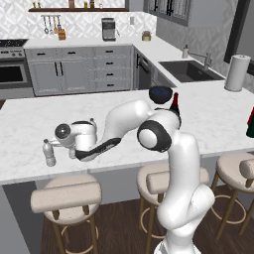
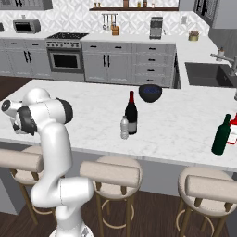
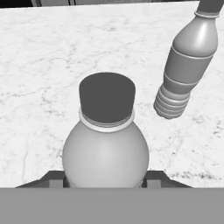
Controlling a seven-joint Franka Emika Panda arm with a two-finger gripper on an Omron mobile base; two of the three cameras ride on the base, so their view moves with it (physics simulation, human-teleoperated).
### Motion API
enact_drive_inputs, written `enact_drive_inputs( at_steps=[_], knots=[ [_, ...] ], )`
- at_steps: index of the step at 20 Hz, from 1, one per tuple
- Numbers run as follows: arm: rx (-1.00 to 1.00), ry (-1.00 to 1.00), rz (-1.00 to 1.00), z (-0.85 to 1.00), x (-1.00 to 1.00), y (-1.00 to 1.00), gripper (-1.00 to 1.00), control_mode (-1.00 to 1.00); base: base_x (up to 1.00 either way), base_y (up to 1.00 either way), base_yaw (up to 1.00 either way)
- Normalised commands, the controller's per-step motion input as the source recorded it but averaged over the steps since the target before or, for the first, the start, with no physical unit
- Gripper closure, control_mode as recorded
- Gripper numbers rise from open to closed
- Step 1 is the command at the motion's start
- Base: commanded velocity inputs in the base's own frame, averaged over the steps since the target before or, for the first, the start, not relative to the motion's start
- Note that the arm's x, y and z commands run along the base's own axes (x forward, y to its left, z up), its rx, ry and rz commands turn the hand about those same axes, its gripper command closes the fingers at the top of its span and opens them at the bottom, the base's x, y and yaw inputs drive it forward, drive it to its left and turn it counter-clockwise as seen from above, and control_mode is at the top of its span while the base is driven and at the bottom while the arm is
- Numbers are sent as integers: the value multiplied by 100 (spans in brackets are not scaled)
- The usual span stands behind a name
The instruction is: Move the plastic bottles in the middle to the plastics group, and the glass bottles in the middle to the glass group.
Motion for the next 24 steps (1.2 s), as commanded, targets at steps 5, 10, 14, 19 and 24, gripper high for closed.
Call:
enact_drive_inputs(
  at_steps=[5, 10, 14, 19, 24],
  knots=[
    [1, 0, 0, -2, -11, -1, -100, -100, 0, 0, 0],
    [0, 0, 0, 3, -8, 0, -100, -100, 0, 0, 0],
    [2, 0, 0, 26, 0, 1, -100, -100, 0, 0, 0],
    [7, 0, 0, 51, -9, 0, -100, -100, 0, 0, 0],
    [11, 0, 0, 58, -24, 0, -100, -100, 0, 0, 0]
  ],
)
